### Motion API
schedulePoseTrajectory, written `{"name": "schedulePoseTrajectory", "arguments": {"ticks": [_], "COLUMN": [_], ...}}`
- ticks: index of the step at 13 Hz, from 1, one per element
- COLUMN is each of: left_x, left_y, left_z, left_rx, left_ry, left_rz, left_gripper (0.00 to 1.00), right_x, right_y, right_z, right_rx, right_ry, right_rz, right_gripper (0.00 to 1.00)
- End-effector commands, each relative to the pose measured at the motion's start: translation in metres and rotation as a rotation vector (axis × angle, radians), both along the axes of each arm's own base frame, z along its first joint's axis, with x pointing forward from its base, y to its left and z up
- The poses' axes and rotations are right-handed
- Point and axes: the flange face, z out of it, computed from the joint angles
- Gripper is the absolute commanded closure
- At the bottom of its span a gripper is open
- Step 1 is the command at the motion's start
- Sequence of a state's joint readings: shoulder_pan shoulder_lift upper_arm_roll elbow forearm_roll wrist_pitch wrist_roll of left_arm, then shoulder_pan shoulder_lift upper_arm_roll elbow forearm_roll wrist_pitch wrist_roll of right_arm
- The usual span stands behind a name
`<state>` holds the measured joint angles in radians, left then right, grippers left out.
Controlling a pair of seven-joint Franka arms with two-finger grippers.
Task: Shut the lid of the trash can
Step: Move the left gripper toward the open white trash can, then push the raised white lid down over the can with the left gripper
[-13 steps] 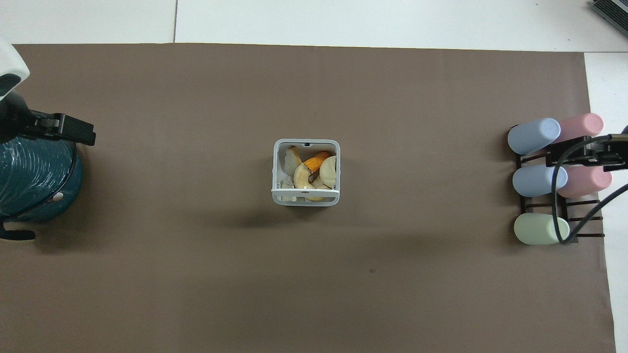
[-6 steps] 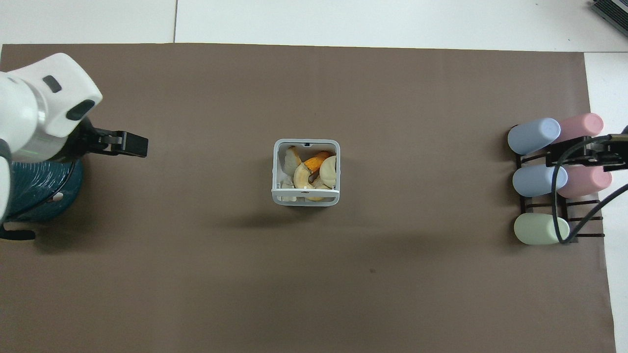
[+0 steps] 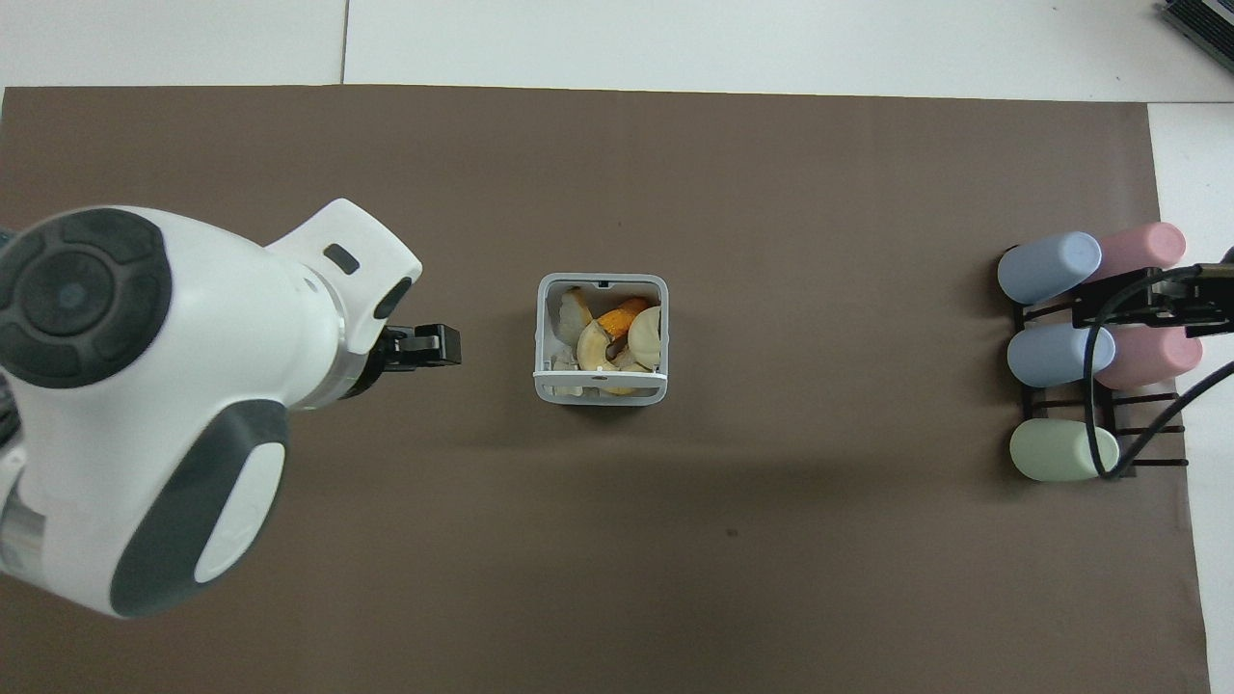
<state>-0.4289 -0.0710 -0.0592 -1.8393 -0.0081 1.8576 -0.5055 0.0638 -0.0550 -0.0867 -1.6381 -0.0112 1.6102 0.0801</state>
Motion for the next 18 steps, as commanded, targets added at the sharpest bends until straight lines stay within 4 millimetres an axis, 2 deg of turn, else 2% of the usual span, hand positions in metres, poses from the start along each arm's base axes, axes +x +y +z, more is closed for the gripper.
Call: {"name": "schedulePoseTrajectory", "arguments": {"ticks": [1,3,6,9,11,13,18], "left_x": [-0.024,-0.032,-0.049,-0.057,-0.061,-0.056,-0.031], "left_y": [-0.018,-0.032,-0.068,-0.101,-0.107,-0.112,-0.126], "left_z": [-0.007,-0.011,-0.031,-0.051,-0.056,-0.058,-0.079], "left_rx": [-0.053,-0.073,-0.137,-0.164,-0.165,-0.206,-0.308], "left_ry": [0.006,0.015,-0.017,-0.019,-0.015,-0.024,-0.098], "left_rz": [0.057,0.055,0.12,0.178,0.173,0.187,0.264], "left_gripper": [0.69,0.88,0.98,1.0,1.0,1.0,1.0], "right_x": [-0.006,-0.006,-0.006,-0.006,-0.007,-0.006,-0.006], "right_y": [0.0,0.0,0.0,0.0,0.0,0.0,0.0], "right_z": [0.0,0.0,0.0,0.001,0.001,0.0,0.0], "right_rx": [0.012,0.012,0.014,0.014,0.013,0.012,0.012], "right_ry": [0.001,0.002,0.001,-0.001,0.001,0.002,0.002], "right_rz": [0.017,0.017,0.017,0.017,0.017,0.017,0.017], "right_gripper": [0.0,0.0,0.0,0.0,0.0,0.0,0.0]}}
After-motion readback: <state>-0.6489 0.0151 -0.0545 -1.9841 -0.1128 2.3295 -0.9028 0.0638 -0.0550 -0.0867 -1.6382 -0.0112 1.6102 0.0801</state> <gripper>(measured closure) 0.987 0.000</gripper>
